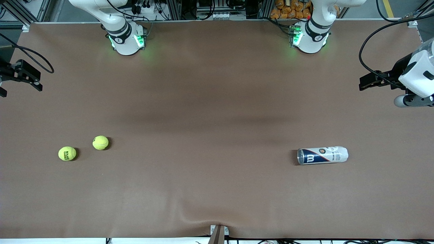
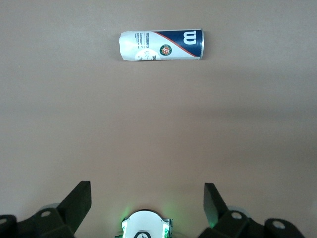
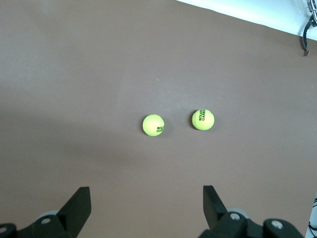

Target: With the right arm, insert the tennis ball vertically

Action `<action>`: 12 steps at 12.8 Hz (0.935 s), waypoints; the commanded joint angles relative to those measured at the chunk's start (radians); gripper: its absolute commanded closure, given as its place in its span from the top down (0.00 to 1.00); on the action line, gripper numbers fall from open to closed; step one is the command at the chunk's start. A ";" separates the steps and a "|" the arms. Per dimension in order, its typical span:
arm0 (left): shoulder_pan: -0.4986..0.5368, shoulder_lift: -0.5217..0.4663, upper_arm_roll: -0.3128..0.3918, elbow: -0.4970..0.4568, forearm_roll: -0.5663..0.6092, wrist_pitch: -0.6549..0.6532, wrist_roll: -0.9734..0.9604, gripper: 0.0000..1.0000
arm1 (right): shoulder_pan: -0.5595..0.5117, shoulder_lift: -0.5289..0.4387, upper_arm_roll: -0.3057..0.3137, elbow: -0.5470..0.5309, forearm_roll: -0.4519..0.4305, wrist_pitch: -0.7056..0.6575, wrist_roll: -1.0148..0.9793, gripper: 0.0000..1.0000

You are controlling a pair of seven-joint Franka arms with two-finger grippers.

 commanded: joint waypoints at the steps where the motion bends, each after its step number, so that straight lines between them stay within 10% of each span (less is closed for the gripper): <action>1: -0.002 -0.009 -0.006 -0.002 -0.007 0.005 0.000 1.00 | -0.006 0.000 0.007 -0.009 -0.006 0.010 -0.013 1.00; 12: -0.006 -0.007 -0.017 -0.011 0.003 0.001 0.000 1.00 | -0.023 0.006 0.004 -0.012 0.006 0.004 0.153 1.00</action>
